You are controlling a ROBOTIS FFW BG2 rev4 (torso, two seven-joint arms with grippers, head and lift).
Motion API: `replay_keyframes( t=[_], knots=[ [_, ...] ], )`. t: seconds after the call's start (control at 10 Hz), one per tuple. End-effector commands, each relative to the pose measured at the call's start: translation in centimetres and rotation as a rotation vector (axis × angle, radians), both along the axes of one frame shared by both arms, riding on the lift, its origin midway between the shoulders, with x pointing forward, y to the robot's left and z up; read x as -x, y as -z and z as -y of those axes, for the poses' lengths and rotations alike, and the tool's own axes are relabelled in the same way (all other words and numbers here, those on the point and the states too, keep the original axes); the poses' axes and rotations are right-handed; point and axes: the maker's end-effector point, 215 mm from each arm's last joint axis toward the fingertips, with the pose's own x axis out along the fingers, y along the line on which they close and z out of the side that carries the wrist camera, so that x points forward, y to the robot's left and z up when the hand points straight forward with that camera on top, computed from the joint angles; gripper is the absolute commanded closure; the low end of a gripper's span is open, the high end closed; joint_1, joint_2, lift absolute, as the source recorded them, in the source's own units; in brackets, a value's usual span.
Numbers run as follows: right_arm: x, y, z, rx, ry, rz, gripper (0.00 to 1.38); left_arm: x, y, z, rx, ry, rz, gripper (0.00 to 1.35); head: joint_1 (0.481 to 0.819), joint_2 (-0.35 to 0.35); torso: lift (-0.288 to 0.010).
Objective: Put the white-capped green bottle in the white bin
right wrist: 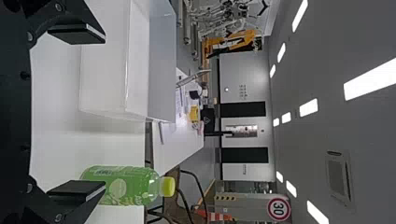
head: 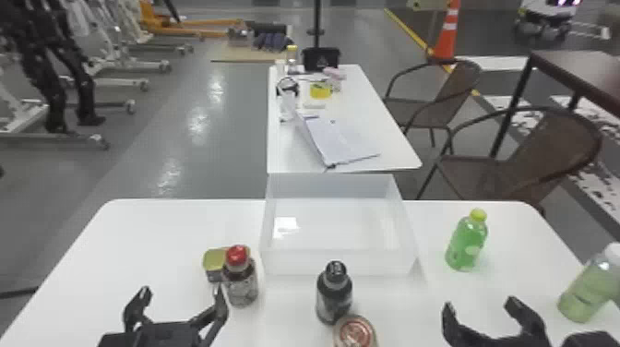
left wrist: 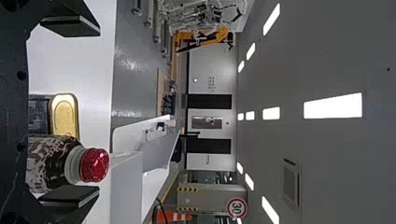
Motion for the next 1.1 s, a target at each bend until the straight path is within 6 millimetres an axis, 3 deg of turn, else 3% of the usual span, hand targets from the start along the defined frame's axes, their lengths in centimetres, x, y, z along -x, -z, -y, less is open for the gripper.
replay_keyframes(
  t=[0.0,0.6,1.0],
  knots=[
    [0.0,0.0,0.0,-0.001,0.000,0.000,0.18,0.0,-0.1,0.0,0.002,-0.001,0.003,0.11,0.549,0.000,-0.100],
    [0.1,-0.1,0.5,0.005,0.024,0.007,0.19,0.1,0.0,0.0,0.005,-0.001,0.004,0.11,0.549,0.000,-0.100],
    [1.2,1.2,6.4,-0.003,0.244,0.020,0.19,0.1,0.1,-0.2,0.008,-0.005,0.004,0.11,0.549,0.000,-0.100]
  ],
)
